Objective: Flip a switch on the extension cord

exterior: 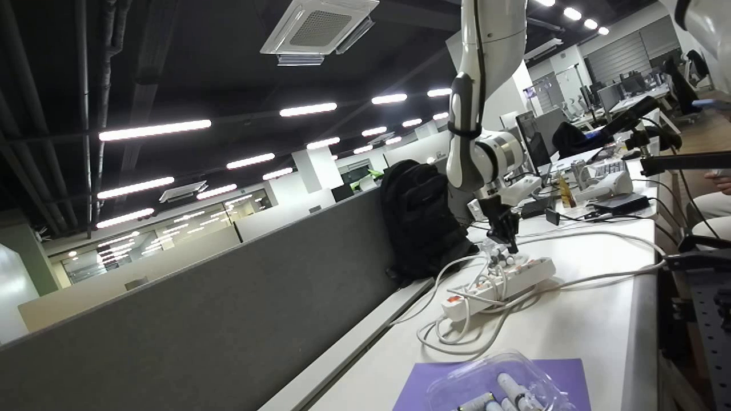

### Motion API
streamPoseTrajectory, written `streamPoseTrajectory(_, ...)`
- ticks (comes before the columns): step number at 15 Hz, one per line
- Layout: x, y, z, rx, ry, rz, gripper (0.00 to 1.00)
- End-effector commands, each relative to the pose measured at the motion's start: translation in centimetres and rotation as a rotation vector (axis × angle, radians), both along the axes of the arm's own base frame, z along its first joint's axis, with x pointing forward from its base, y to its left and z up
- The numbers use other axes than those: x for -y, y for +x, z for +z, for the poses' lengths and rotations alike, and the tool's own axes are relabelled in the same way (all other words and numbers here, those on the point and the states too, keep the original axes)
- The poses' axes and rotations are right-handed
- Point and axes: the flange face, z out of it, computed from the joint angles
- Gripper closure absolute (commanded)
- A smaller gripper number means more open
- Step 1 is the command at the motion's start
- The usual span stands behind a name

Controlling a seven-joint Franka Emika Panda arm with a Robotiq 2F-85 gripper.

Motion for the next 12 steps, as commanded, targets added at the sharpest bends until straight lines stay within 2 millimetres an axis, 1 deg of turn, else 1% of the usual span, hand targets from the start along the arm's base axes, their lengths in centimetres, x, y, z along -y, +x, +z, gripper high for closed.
streamPoseTrajectory(1, 0.7, -0.2, -0.5, 0.009, -0.011, -0.022, 1.00)
streamPoseTrajectory(6, 1.1, -0.3, -1.7, 0.017, -0.026, -0.046, 1.00)
streamPoseTrajectory(8, 0.7, -0.2, -2.2, 0.016, -0.027, -0.044, 1.00)
streamPoseTrajectory(12, -0.4, 0.6, -2.6, 0.023, -0.017, -0.039, 1.00)
